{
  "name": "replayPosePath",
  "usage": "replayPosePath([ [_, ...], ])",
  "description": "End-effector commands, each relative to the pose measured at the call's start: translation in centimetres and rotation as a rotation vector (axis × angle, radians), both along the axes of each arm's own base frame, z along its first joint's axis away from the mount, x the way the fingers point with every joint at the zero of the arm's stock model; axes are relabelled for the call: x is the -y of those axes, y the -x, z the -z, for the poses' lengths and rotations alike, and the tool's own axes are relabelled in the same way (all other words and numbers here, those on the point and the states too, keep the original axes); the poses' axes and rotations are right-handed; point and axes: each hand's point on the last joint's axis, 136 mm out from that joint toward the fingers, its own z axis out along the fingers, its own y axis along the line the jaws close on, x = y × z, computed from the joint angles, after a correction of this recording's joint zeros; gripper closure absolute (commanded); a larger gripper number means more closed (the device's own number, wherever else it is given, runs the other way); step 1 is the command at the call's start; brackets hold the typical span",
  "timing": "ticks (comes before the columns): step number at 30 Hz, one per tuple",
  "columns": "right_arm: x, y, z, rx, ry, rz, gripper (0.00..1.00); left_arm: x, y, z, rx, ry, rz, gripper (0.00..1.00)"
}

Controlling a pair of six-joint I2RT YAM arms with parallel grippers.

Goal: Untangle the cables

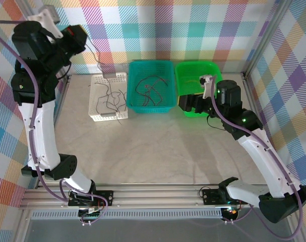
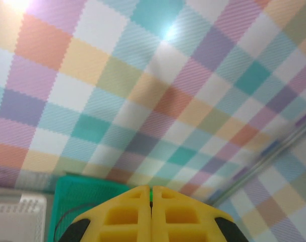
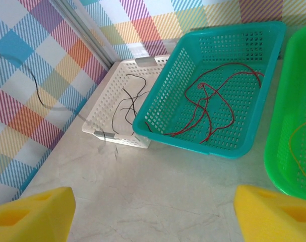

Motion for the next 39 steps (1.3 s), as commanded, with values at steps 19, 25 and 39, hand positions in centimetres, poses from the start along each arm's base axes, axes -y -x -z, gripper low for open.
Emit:
replayPosePath([
  [19,-3.4,-0.4,0.1,0.003,-0.01,-0.124,0.18,-5.5,-12.8,4.8,0.017,0.053,-0.155,1.0],
  [25,-4.1,0.3,1.0,-0.002,0.007,-0.158,0.17,-6.6,-18.8,15.7,-0.154,0.002,-0.216,1.0],
  [39,-4.6,0.9,2.7,-0.029,0.011,-0.172,0.17,-4.6,-21.5,30.9,-0.423,-0.002,-0.21,1.0],
])
